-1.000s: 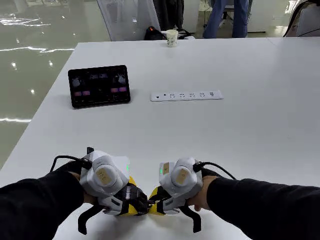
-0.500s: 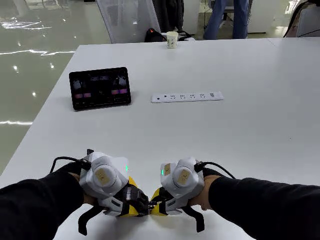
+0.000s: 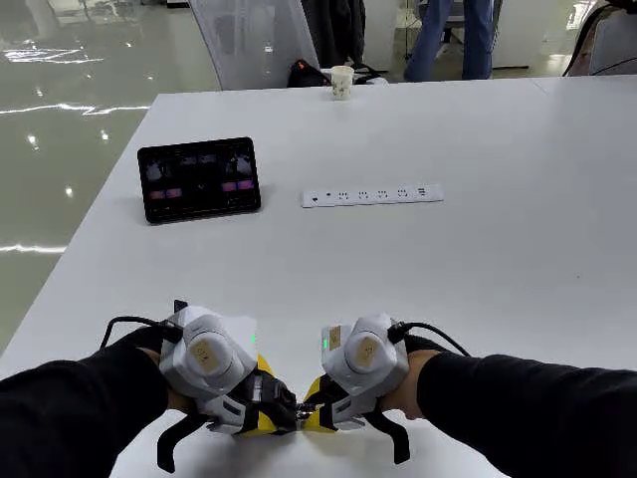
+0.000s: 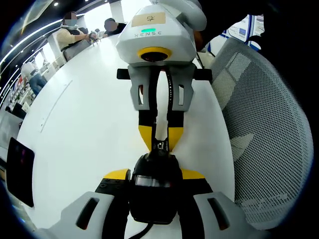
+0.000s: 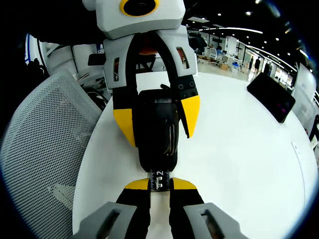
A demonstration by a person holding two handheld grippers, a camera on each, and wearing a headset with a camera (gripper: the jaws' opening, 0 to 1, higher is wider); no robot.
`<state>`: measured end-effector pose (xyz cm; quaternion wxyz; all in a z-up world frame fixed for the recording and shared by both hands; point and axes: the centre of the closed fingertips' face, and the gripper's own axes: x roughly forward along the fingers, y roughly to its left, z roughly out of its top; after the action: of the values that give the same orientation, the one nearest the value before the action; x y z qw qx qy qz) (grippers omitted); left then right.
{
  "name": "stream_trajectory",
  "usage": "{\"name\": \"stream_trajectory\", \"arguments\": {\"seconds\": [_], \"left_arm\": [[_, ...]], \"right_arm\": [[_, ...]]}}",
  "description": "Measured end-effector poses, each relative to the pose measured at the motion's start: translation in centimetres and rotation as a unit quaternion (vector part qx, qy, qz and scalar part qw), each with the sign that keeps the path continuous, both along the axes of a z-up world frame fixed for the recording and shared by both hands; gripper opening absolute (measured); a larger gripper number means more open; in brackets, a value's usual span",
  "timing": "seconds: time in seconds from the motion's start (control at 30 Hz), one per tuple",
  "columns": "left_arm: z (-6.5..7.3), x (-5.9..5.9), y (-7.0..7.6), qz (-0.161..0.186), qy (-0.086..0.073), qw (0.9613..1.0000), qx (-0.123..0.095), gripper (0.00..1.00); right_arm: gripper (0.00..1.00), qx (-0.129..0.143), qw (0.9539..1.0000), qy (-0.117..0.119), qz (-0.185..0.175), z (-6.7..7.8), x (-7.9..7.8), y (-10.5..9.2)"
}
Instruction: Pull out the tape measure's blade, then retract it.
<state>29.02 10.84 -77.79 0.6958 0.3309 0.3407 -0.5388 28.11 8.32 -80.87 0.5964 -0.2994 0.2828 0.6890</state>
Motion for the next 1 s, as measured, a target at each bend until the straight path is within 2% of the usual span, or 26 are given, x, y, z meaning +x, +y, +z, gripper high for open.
{"name": "stream_trajectory", "arguments": {"seconds": [0.67,1.0], "left_arm": [[0.0,-0.1,-0.2,0.002,-0.001,1.0,-0.001,0.31],[0.1,-0.3,-0.3,0.002,-0.008,1.0,-0.003,0.31]], "right_arm": [[0.1,-0.011,0.9999,-0.004,0.004,0.0,0.0,-1.3],[0.1,-0.012,0.9999,-0.002,0.0,0.1,-0.1,-1.9]]}}
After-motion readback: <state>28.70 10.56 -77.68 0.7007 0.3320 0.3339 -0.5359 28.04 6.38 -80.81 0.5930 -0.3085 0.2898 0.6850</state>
